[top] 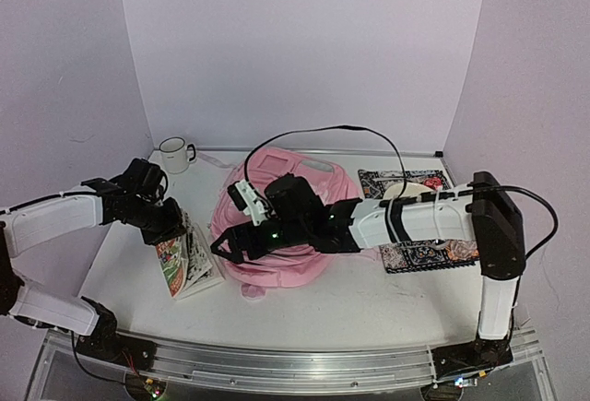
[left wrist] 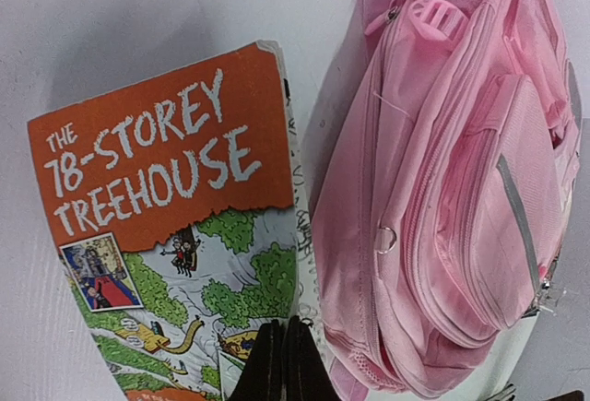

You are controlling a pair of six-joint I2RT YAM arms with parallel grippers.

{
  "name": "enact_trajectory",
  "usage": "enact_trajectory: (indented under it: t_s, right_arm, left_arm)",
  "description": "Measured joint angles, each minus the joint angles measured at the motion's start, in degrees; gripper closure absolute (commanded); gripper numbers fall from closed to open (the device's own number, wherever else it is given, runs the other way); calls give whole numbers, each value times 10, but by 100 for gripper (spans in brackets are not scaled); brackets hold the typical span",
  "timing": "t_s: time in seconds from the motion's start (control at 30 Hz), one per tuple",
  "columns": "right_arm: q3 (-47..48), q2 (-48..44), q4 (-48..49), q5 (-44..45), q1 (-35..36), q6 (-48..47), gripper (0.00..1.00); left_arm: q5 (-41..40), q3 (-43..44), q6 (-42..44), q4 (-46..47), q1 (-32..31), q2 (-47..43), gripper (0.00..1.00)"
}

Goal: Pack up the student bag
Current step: Move the book to the center of the board, then pick up the book from the center of the board.

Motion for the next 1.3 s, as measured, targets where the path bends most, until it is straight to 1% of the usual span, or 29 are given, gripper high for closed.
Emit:
enact_trajectory:
  t_s: [0.23, 0.6, 0.7, 0.77, 0.87, 0.97, 1.03, 1.1, 1.17, 1.2, 1.23, 1.27, 1.3]
  right_arm:
    - [16, 44, 0, -7, 15, 26, 15]
    - [27, 62, 0, -7, 20, 37, 15]
    - [36, 68, 0, -7, 21, 38, 17]
    - [43, 76, -2, -5, 21, 39, 21]
    - [53, 91, -9, -1, 22, 40, 29]
    - [56, 101, -23, 8, 22, 46, 42]
    - [56, 105, -34, 14, 22, 50, 52]
    - [56, 107, -43, 16, 22, 51, 66]
    - [56, 107, -46, 16, 22, 52, 85]
    - [56, 107, -45, 16, 22, 53, 93]
    - [56, 107, -47, 16, 23, 49, 97]
    - [56, 107, -50, 18, 23, 50, 100]
    - [56, 107, -53, 19, 24, 52, 100]
  left_arm:
    - [15, -24, -44, 41, -29, -5, 100]
    - [-18, -33, -114, 84, -130, 12, 100]
    - [-28, -33, -129, 101, -152, 27, 100]
    - [-35, -33, -137, 113, -164, 39, 100]
    - [-45, -32, -146, 125, -177, 54, 100]
    - [-52, -30, -151, 129, -184, 61, 100]
    - [-54, -30, -153, 130, -186, 62, 100]
    - [-56, -30, -154, 130, -188, 62, 100]
    - [-57, -29, -154, 130, -189, 62, 99]
    - [-57, -30, -154, 130, -189, 62, 97]
    - [-59, -30, -153, 130, -189, 62, 94]
    - [-61, -30, -151, 130, -189, 62, 89]
    - [-63, -30, -150, 130, -189, 61, 80]
